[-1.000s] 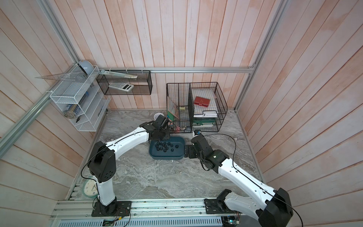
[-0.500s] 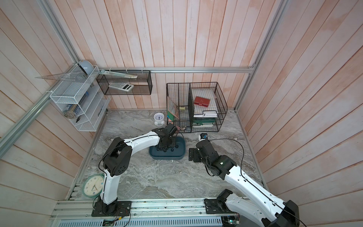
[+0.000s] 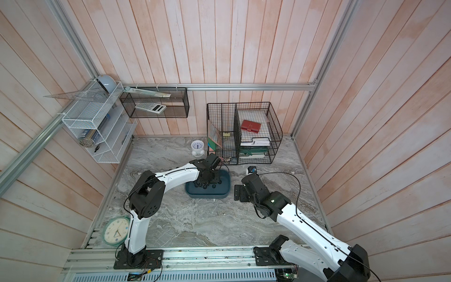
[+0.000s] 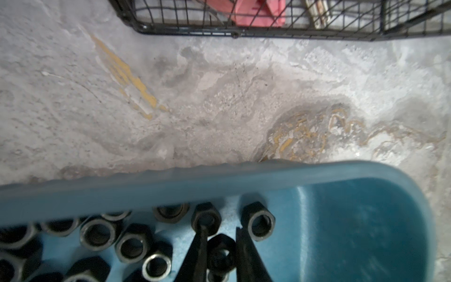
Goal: Put the nuts on the desktop into the storage box
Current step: Place the nut in the storage box.
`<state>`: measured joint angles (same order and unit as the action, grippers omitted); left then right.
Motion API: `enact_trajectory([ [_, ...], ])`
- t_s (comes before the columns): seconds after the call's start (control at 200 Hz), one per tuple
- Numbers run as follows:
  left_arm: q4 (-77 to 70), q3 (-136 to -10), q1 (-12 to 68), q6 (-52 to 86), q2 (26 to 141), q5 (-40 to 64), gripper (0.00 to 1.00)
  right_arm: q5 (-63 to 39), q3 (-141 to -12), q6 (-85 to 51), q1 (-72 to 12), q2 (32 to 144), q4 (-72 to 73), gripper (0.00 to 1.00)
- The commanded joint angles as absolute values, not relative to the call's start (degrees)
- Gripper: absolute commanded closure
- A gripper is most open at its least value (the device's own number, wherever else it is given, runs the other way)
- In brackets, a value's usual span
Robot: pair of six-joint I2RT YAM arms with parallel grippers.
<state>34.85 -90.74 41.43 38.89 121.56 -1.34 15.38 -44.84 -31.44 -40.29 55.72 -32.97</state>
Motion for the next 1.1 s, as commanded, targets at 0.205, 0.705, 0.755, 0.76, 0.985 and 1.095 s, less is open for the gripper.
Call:
enact_trajectory([
  [0.205,37.2,-93.8,41.7,37.9,121.5,-1.8,0.57,15.7,-46.8,-29.8,-40.1,58.7,-30.3,0.02],
  [0.705,37.2,-92.0,39.8,37.2,119.8,-3.2,0.71,13.4,-50.2,-27.9,-40.1,65.7,-26.8,0.02],
  [0.755,37.6,-91.9,39.8,37.1,120.2,-3.5,0.74,13.4,-50.0,-27.9,-40.1,65.5,-26.8,0.02],
  [0.76,37.5,-91.8,39.8,37.1,120.2,-3.5,0.74,13.5,-50.0,-27.9,-40.1,65.5,-26.8,0.02],
  [0.985,37.1,-90.9,39.8,36.8,121.5,-2.0,0.75,14.1,-49.8,-27.7,-40.2,65.0,-27.1,0.02],
  [1.095,36.4,-90.1,39.8,36.8,121.7,-1.2,0.75,14.1,-49.8,-27.8,-40.1,65.1,-27.2,0.02],
])
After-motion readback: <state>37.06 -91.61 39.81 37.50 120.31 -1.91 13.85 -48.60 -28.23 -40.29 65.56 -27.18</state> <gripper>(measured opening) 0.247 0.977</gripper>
